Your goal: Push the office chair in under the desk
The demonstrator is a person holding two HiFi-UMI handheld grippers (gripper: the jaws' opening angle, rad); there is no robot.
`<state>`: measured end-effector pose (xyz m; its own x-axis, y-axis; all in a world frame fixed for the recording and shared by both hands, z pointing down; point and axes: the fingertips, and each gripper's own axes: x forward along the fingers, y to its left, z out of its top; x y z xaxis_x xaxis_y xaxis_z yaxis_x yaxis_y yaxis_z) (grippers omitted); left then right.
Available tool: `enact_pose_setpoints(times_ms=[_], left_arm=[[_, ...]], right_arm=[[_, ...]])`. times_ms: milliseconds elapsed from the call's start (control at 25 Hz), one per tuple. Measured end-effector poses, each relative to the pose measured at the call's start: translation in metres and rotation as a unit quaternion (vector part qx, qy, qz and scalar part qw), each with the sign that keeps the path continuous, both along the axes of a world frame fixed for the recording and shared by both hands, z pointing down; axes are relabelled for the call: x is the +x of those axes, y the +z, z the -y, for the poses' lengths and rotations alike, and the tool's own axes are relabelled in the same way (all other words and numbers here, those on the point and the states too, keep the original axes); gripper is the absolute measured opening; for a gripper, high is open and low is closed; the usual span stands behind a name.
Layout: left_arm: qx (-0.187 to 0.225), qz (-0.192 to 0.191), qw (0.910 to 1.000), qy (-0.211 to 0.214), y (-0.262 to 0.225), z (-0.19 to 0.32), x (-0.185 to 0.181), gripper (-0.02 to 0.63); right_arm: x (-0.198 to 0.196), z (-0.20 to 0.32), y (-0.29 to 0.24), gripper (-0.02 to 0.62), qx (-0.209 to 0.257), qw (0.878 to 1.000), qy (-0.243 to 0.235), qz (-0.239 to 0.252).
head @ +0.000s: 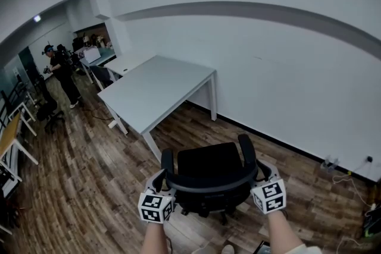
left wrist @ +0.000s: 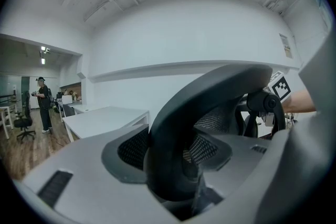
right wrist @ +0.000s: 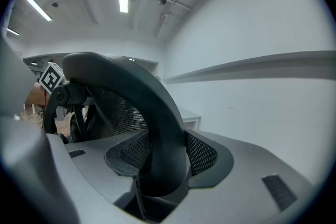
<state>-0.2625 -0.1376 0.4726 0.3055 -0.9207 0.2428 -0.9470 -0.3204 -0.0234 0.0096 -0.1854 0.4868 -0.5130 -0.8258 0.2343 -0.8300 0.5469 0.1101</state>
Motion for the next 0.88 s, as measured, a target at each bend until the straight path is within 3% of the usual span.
enact_pose_setpoints(times_ms=[880], left_arm=[[0.009,-0.006,0.9999,-0.006,-0.003,0.086,0.027,0.221]], right_arm=[[0.021,0.104,-0.003,0.225,0.002,1.0,-0.031,-0.002]])
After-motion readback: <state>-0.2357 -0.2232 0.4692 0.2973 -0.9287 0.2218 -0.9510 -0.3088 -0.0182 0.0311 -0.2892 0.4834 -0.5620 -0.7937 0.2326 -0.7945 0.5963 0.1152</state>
